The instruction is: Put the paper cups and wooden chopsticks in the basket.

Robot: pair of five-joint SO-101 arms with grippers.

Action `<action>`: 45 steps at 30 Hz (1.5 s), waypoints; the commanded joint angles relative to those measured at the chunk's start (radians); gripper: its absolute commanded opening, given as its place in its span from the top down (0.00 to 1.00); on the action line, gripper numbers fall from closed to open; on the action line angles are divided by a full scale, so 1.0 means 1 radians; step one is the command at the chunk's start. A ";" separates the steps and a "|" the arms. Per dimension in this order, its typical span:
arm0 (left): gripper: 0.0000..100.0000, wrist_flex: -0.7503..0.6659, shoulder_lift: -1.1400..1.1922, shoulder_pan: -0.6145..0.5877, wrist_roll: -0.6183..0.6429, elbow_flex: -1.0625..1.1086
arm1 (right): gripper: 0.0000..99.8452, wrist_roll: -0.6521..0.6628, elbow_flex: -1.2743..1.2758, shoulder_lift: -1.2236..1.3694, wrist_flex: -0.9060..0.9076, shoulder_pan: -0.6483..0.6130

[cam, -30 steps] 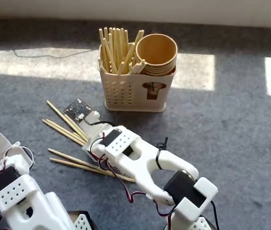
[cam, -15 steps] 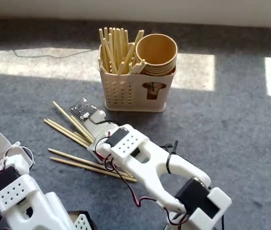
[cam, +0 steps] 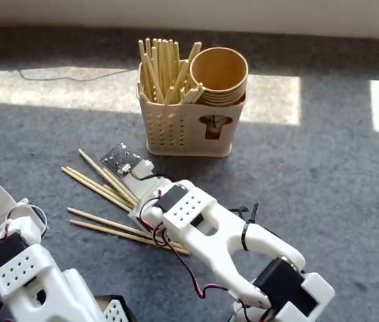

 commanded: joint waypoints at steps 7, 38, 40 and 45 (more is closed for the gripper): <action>1.00 -0.020 -0.022 0.018 -0.005 -0.004 | 0.91 0.015 -0.008 -0.015 0.007 -0.045; 1.00 -0.020 -0.022 0.018 -0.005 -0.004 | 0.99 0.018 -0.084 0.160 0.007 0.012; 1.00 -0.020 -0.022 0.018 -0.005 -0.004 | 0.99 0.018 -0.084 0.160 0.007 0.010; 1.00 -0.020 -0.022 0.018 -0.005 -0.004 | 0.99 0.017 -0.085 0.160 0.007 0.010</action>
